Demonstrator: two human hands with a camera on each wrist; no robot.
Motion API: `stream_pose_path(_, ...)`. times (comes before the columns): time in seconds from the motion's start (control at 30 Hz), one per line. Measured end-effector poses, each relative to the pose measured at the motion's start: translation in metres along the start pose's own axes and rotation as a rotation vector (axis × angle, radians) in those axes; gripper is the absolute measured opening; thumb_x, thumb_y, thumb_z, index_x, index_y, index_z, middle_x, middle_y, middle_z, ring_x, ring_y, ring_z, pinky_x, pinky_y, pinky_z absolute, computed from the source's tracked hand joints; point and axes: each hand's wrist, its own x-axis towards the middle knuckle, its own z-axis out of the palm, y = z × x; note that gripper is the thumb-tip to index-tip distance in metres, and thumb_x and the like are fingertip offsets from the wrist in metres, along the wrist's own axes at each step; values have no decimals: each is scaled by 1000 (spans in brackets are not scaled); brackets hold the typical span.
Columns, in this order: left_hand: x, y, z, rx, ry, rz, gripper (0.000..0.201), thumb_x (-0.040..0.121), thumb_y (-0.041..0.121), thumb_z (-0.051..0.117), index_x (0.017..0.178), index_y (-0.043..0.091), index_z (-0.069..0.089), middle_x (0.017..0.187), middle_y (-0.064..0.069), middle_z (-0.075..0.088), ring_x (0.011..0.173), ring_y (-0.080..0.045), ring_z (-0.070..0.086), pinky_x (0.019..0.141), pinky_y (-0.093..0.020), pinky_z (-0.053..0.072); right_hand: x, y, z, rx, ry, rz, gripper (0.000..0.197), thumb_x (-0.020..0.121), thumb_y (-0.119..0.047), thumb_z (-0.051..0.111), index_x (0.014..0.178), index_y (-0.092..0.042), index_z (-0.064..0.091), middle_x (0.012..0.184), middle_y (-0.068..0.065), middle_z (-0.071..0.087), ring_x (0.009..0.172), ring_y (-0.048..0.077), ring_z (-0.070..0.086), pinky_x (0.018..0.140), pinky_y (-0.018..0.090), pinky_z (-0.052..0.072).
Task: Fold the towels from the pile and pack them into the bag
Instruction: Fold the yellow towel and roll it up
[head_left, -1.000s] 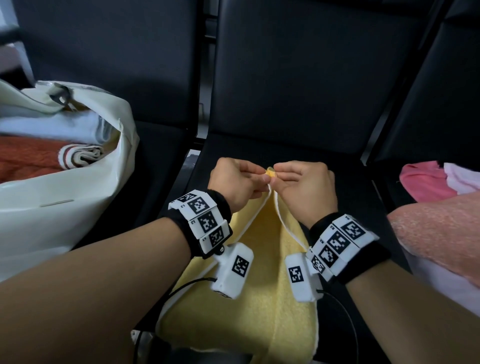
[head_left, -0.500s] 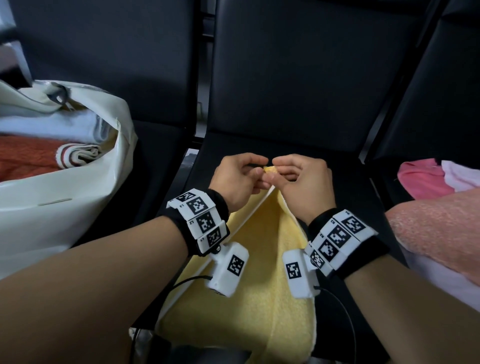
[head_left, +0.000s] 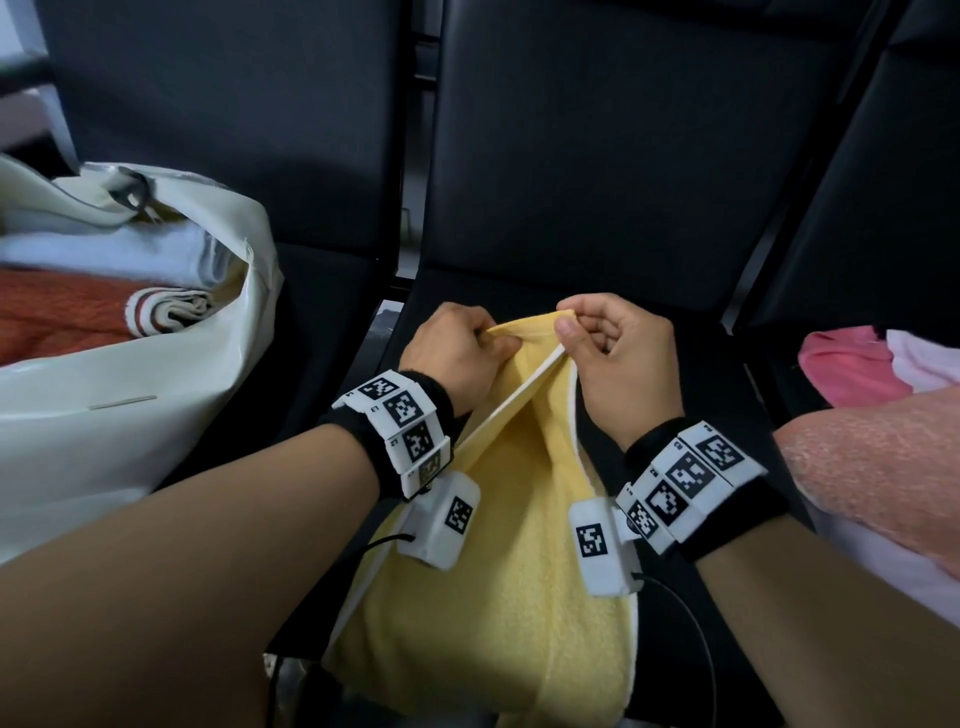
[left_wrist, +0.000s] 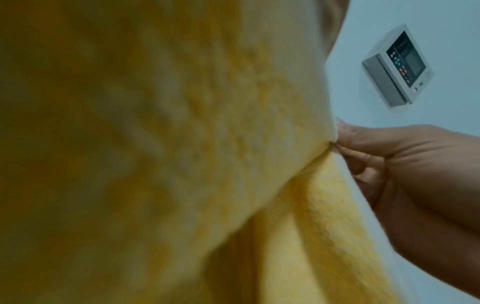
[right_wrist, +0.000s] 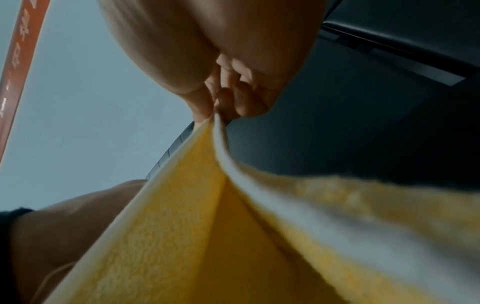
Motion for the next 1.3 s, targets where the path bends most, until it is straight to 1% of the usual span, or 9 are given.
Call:
stream_pose_path(0.17, 1, 1, 1, -4, -47, -74, 27, 94, 55, 60, 82, 31, 54, 88, 1, 67, 88, -23, 64, 81, -41, 56, 4, 4, -2, -53, 81, 12, 5, 98, -20, 63, 101, -24, 67, 94, -7, 71, 91, 9, 70, 86, 38, 59)
stream_pose_path(0.27, 2, 3, -1, 68, 12, -96, 19, 94, 49, 63, 88, 34, 53, 93, 4, 67, 98, -24, 59, 100, -41, 39, 6, 4, -5, -81, 127, 14, 5, 99, -21, 62, 101, -23, 65, 94, -8, 71, 93, 9, 69, 88, 39, 58)
stream_pose_path(0.33, 1, 5, -6, 91, 58, -92, 18, 92, 51, 65, 93, 36, 55, 89, 9, 64, 96, -21, 52, 96, -40, 27, 8, 3, -9, -89, 155, 27, 6, 100, -22, 61, 104, -22, 65, 96, -6, 71, 93, 9, 69, 88, 38, 58)
stream_pose_path(0.43, 1, 4, -12, -11, 87, -111, 31, 86, 62, 68, 88, 32, 65, 82, 13, 63, 95, -19, 56, 99, -43, 40, 11, 3, -15, -98, 201, 37, 6, 100, -24, 60, 104, -21, 65, 97, -6, 71, 93, 9, 69, 89, 38, 58)
stream_pose_path(0.53, 4, 1, -14, -286, 136, -108, 33, 78, 57, 80, 73, 27, 67, 72, 7, 68, 79, -17, 66, 77, -40, 57, 13, 5, -19, -88, 234, 78, 8, 101, -26, 59, 105, -22, 64, 98, -4, 72, 92, 15, 70, 87, 41, 59)
stream_pose_path(0.7, 2, 8, -13, -610, 86, -56, 36, 70, 43, 86, 66, 16, 62, 64, 4, 63, 64, -12, 59, 59, -29, 51, 15, 7, -26, -82, 299, 130, 8, 101, -24, 60, 107, -21, 64, 100, -2, 72, 90, 15, 71, 86, 41, 60)
stream_pose_path(0.83, 0, 12, -11, -640, 44, -18, 33, 83, 40, 79, 68, 16, 63, 65, 5, 62, 64, -9, 58, 60, -26, 51, 16, 10, -32, -63, 325, 156, 7, 100, -24, 61, 106, -23, 63, 97, 0, 73, 87, 21, 72, 83, 46, 60)
stream_pose_path(1.0, -2, 12, -13, -677, 65, 5, 13, 95, 25, 71, 87, 16, 74, 81, 5, 72, 77, -5, 68, 70, -21, 55, 14, 9, -39, -60, 327, 144, 8, 101, -22, 59, 108, -19, 63, 96, 3, 73, 49, 4, 63, 63, 25, 56)
stream_pose_path(1.3, -13, 33, -26, -872, 158, -41, 10, 81, 14, 83, 82, 9, 75, 73, 1, 75, 71, -10, 73, 67, -21, 58, 8, 1, -52, -22, 361, 124, 6, 100, -22, 61, 105, -22, 63, 94, 2, 74, 49, 2, 61, 65, 26, 57)
